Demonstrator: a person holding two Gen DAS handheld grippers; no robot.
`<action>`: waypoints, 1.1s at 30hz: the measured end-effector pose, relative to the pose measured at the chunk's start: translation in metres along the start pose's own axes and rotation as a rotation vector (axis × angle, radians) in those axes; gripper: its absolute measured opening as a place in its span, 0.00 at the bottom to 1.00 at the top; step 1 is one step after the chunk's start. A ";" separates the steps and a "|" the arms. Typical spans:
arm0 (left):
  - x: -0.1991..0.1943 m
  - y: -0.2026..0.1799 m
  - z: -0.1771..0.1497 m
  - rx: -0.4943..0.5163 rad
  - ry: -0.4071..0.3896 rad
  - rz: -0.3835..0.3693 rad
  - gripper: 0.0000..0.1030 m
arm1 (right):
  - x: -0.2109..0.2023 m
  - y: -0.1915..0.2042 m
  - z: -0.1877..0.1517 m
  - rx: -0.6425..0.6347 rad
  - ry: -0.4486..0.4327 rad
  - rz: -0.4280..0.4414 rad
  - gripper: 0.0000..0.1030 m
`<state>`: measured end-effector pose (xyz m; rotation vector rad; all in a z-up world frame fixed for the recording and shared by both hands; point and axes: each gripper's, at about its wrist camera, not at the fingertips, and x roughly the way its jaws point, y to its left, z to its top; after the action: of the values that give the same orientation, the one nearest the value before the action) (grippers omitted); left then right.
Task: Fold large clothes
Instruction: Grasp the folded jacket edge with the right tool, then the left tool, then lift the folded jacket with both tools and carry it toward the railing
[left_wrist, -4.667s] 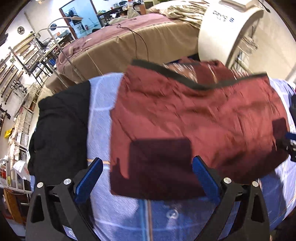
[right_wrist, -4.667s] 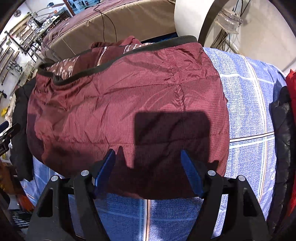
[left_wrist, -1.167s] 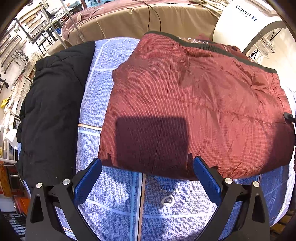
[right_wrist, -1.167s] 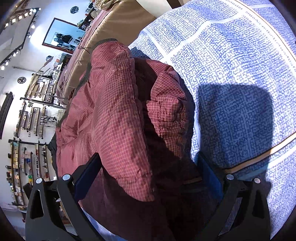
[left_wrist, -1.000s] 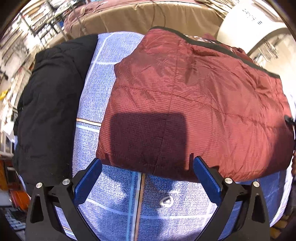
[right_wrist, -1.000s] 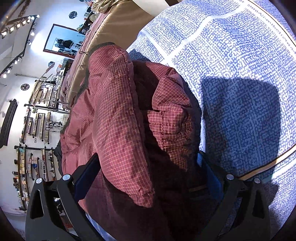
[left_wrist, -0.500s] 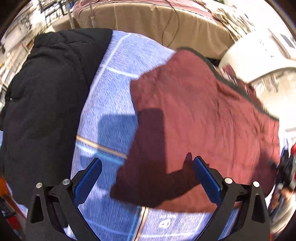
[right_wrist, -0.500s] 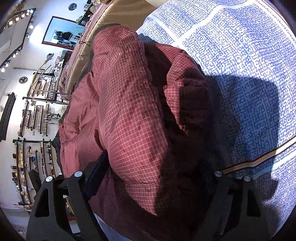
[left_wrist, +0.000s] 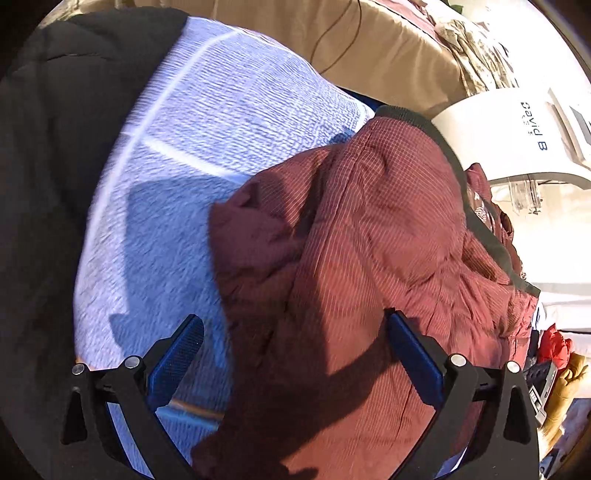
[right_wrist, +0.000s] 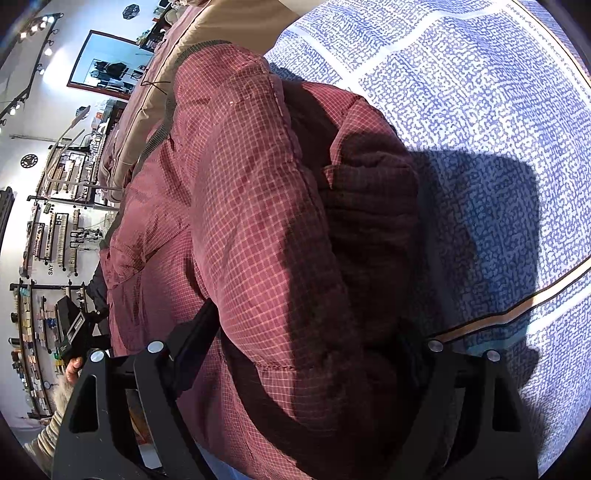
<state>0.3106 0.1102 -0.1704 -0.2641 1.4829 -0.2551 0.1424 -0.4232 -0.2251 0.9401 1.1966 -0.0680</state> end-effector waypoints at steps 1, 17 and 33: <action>0.005 0.001 0.003 -0.004 0.007 -0.018 0.95 | 0.002 0.002 0.001 0.002 0.000 -0.001 0.80; 0.018 -0.018 0.012 -0.099 -0.014 -0.008 0.93 | 0.012 -0.001 0.003 0.007 -0.011 -0.013 0.82; -0.038 -0.066 -0.018 0.004 -0.099 0.044 0.32 | -0.009 0.049 -0.015 -0.106 -0.086 -0.129 0.32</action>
<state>0.2893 0.0594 -0.1145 -0.2375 1.3883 -0.2068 0.1526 -0.3862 -0.1896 0.7590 1.1684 -0.1455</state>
